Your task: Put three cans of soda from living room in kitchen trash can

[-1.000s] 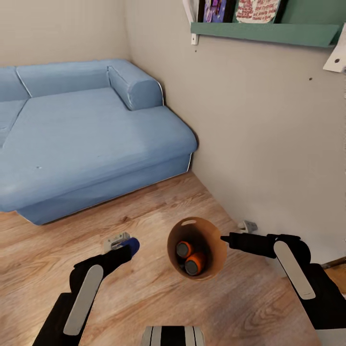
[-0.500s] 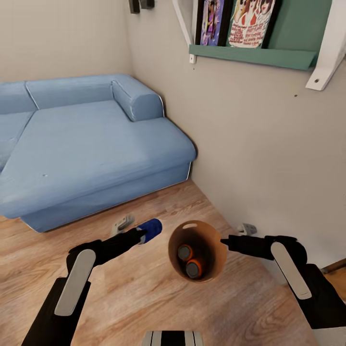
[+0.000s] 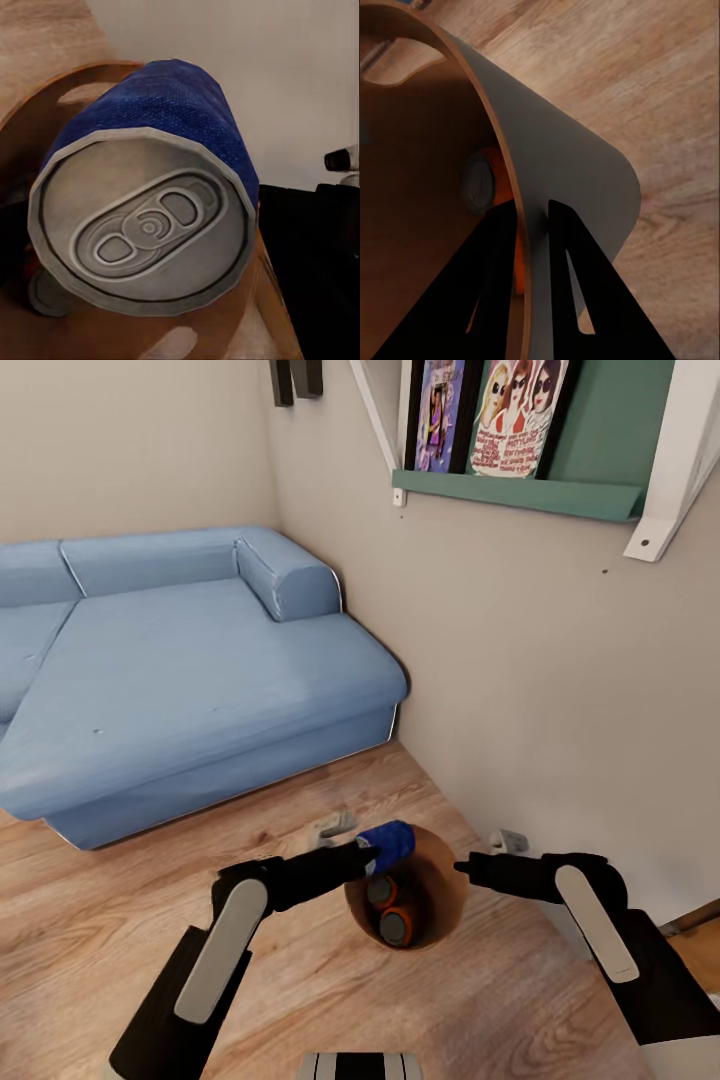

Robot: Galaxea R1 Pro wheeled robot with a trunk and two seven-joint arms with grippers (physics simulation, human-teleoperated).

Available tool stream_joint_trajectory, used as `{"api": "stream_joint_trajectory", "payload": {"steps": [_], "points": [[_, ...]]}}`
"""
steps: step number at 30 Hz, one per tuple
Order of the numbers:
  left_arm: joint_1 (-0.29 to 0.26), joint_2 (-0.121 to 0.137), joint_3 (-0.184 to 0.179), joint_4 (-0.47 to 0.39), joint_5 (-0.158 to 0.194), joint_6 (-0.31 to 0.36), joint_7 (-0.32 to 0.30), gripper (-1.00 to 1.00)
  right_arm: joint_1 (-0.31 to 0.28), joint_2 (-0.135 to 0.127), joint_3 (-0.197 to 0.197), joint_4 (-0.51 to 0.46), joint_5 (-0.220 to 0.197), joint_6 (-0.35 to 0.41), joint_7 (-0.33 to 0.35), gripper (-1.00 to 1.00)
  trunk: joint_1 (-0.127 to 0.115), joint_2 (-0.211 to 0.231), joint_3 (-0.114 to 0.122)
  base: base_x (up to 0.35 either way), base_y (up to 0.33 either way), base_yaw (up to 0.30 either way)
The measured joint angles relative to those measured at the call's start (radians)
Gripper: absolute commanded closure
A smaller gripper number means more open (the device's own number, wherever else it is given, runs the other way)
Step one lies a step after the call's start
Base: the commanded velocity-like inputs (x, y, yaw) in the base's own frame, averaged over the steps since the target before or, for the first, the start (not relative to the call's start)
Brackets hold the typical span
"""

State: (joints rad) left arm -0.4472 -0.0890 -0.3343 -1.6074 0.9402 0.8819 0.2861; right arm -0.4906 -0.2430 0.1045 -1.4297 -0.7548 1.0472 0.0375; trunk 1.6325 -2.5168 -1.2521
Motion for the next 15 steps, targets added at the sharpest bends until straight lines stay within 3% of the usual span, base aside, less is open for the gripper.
{"api": "stream_joint_trajectory", "payload": {"steps": [2,4,6,9,13,14,15], "points": [[0.000,-0.003,-0.042,0.001,-0.002,0.000,0.044,1.00,0.000,0.000,0.000,0.000,0.013,0.000,-0.002,1.00,0.000,0.000,0.000,0.000,0.000,0.000],[0.000,-0.006,-0.107,0.004,-0.001,-0.001,0.125,1.00,0.000,0.000,-0.001,0.001,0.047,0.000,-0.004,1.00,0.000,0.000,0.000,0.000,0.000,0.000],[-0.001,-0.010,-0.140,0.007,-0.004,-0.003,0.173,1.00,0.000,0.000,-0.001,0.001,0.062,0.000,-0.005,1.00,0.000,0.000,0.000,0.000,0.000,0.000],[0.000,-0.021,-0.167,0.026,-0.012,-0.004,0.230,1.00,0.000,0.001,-0.002,0.000,0.031,0.000,-0.003,1.00,0.000,0.000,0.000,0.000,0.000,0.000],[0.000,-0.028,-0.180,0.089,-0.013,-0.011,0.244,1.00,0.000,0.000,-0.002,-0.003,0.019,0.000,-0.002,1.00,0.000,0.000,0.000,0.000,0.000,0.000],[-0.001,-0.030,-0.182,0.101,-0.013,-0.013,0.244,-1.00,0.000,-0.001,-0.002,-0.004,0.028,0.000,-0.003,1.00,0.000,0.000,0.000,0.000,0.000,0.000],[-0.002,-0.034,-0.189,0.119,-0.015,-0.015,0.243,-1.00,0.001,-0.001,-0.002,-0.005,0.038,0.000,-0.003,1.00,0.000,0.000,0.000,0.000,0.000,0.000]]}}
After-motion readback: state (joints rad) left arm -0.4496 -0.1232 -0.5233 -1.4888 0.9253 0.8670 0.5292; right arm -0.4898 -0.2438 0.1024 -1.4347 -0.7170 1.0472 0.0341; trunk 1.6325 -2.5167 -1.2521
